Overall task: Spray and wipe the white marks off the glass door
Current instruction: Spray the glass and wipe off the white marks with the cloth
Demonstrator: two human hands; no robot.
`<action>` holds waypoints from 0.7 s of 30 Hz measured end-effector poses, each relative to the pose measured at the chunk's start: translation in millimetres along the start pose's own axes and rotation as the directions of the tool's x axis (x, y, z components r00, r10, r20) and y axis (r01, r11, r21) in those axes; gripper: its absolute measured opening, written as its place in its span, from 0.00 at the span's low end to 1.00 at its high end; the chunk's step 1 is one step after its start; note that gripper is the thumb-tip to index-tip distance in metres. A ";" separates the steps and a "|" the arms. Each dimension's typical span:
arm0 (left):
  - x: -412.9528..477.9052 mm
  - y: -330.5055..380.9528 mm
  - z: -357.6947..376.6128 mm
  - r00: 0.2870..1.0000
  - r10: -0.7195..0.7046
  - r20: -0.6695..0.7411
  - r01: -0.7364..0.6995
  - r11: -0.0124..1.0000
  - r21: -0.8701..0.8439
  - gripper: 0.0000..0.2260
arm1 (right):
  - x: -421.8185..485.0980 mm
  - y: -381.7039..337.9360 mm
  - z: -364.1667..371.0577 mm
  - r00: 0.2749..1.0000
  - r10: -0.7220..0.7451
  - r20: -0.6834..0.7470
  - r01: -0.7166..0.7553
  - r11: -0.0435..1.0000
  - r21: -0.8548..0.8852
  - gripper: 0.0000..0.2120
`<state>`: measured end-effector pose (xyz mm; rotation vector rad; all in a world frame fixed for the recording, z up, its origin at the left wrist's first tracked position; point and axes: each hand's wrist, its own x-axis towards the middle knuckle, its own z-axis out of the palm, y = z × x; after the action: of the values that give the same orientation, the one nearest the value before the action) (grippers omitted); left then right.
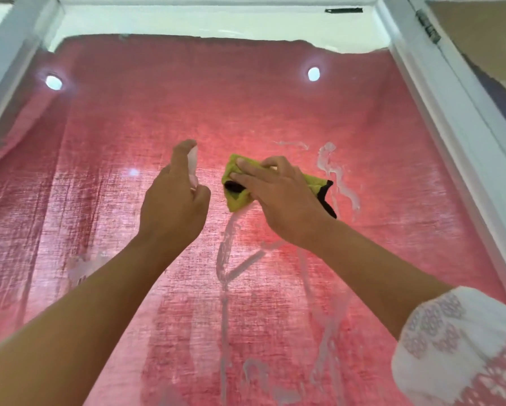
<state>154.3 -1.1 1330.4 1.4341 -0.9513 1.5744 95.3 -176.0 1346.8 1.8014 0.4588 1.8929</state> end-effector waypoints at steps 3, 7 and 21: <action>-0.3 11.9 5.4 0.999 0.010 0.046 -0.011 1.000 0.020 0.32 | -12.0 11.8 -14.4 0.988 0.108 -0.106 -0.107 0.994 0.017 0.28; 15.3 40.6 20.5 0.990 0.061 0.127 -0.066 0.997 0.036 0.37 | -30.6 39.2 -37.5 0.916 0.271 -0.295 -0.285 0.958 -0.004 0.23; 49.0 102.7 69.6 0.972 0.154 0.178 -0.163 0.986 0.036 0.27 | -68.1 101.0 -75.9 0.862 0.443 -0.246 -0.456 0.890 0.002 0.18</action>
<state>86.3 -103.4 1382.7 1.5853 -1.1607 1.6167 9.4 -290.9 1340.2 1.7575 0.0539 2.4318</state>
